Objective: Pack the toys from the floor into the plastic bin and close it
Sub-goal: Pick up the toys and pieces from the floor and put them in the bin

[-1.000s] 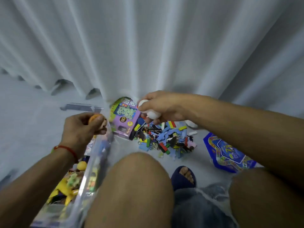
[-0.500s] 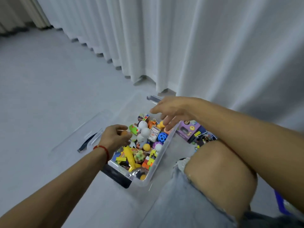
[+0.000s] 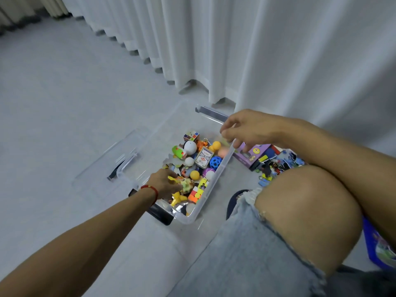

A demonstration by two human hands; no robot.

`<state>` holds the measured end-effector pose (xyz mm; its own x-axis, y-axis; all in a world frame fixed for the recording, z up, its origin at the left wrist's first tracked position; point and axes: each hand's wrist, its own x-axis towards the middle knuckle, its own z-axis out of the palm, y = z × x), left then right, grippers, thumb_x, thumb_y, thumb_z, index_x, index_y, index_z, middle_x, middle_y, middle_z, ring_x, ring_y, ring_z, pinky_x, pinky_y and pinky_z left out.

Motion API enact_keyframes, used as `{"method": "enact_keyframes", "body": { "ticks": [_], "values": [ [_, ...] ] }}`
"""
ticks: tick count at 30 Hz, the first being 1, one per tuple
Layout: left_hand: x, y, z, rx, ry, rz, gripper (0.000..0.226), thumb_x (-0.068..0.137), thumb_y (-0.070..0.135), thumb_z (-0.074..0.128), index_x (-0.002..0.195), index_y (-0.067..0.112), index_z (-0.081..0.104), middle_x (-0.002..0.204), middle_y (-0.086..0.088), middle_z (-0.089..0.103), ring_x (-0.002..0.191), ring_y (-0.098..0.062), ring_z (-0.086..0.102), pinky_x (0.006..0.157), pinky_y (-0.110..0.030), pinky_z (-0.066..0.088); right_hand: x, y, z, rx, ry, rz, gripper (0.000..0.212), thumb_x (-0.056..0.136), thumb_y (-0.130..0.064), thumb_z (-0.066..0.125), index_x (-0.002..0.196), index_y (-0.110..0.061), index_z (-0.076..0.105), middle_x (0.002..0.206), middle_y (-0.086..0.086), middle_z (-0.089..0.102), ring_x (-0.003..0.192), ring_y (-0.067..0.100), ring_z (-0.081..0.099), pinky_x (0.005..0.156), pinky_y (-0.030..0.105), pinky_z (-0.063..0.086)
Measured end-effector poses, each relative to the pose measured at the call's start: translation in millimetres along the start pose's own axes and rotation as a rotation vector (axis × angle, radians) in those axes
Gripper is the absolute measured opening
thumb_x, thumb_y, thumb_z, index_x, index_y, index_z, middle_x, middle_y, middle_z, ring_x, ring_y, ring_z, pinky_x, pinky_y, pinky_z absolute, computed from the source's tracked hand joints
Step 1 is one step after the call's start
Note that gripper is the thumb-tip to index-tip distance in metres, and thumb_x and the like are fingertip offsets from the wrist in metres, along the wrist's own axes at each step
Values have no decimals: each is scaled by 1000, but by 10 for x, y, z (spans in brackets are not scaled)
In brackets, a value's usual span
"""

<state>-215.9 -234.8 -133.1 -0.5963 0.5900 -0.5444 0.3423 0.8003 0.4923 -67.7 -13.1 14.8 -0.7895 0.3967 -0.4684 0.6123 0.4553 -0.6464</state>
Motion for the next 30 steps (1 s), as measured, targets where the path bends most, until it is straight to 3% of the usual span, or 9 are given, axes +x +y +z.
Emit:
{"method": "enact_keyframes", "body": {
  "ticks": [2, 7, 10, 14, 18, 20, 24, 27, 30],
  "values": [
    [-10, 87, 20, 122, 6, 35, 50, 88, 37, 69, 132, 17, 56, 130, -6, 58, 115, -23, 57, 87, -26, 45, -27, 2, 4, -6, 8, -26, 19, 92, -34, 57, 106, -26, 68, 101, 5, 70, 90, 22, 72, 80, 43, 62],
    [-32, 786, 25, 105, 143, 314, 37, 89, 21, 62, 126, 18, 63, 120, -2, 65, 100, -15, 58, 80, -25, 45, -120, 428, -139, -212, 133, -29, 20, 92, -34, 57, 107, -28, 70, 101, -2, 74, 83, 16, 70, 72, 25, 53],
    [70, 1338, 177, -2, 62, 422, 33, 84, 17, 62, 116, 19, 68, 106, 4, 69, 97, -12, 64, 83, -24, 49, -228, 974, -357, -392, 74, 71, 26, 95, -33, 57, 116, -23, 69, 119, 1, 70, 98, 20, 64, 77, 28, 47],
    [359, 1851, 655, -69, -108, 429, 30, 80, 20, 63, 110, 18, 70, 105, -6, 72, 88, -20, 68, 85, -37, 58, -277, 1741, -677, -491, -61, 291, 33, 99, -34, 56, 120, -13, 67, 119, 7, 67, 96, 28, 68, 84, 41, 58],
    [769, 2020, 1290, 92, -188, 407, 32, 86, 17, 65, 117, 16, 66, 114, -7, 68, 97, -20, 64, 86, -32, 55, -123, 2543, -671, -498, -64, 340, 35, 97, -38, 57, 124, -17, 63, 124, 5, 65, 97, 24, 65, 85, 35, 53],
    [976, 2026, 1581, 179, -214, 400, 38, 85, 16, 68, 122, 15, 63, 121, -7, 64, 106, -21, 61, 88, -29, 51, -12, 3014, -470, -472, -92, 399, 45, 96, -40, 59, 136, -19, 54, 131, 6, 59, 105, 23, 58, 85, 29, 45],
    [1383, 2026, 2061, 322, -212, 496, 49, 82, 17, 72, 129, 15, 57, 126, -7, 59, 113, -23, 55, 94, -32, 45, 243, 3883, 193, -420, -36, 471, 79, 87, -43, 67, 153, -28, 26, 153, 15, 35, 133, 39, 41, 104, 46, 44],
    [1674, 2065, 2364, 398, -200, 627, 42, 79, 10, 69, 120, 16, 59, 117, -6, 57, 106, -23, 51, 87, -34, 45, 433, 4155, 541, -354, 67, 438, 91, 84, -51, 70, 156, -32, 17, 162, 14, 15, 145, 42, 19, 111, 56, 35],
    [1933, 2157, 2628, 455, -141, 673, 61, 82, 10, 67, 139, 12, 46, 124, -20, 50, 106, -38, 53, 84, -41, 47, 645, 4187, 680, -304, 164, 414, 98, 83, -59, 68, 158, -34, 9, 165, 10, 4, 150, 42, 3, 116, 57, 28]
  ]
}}
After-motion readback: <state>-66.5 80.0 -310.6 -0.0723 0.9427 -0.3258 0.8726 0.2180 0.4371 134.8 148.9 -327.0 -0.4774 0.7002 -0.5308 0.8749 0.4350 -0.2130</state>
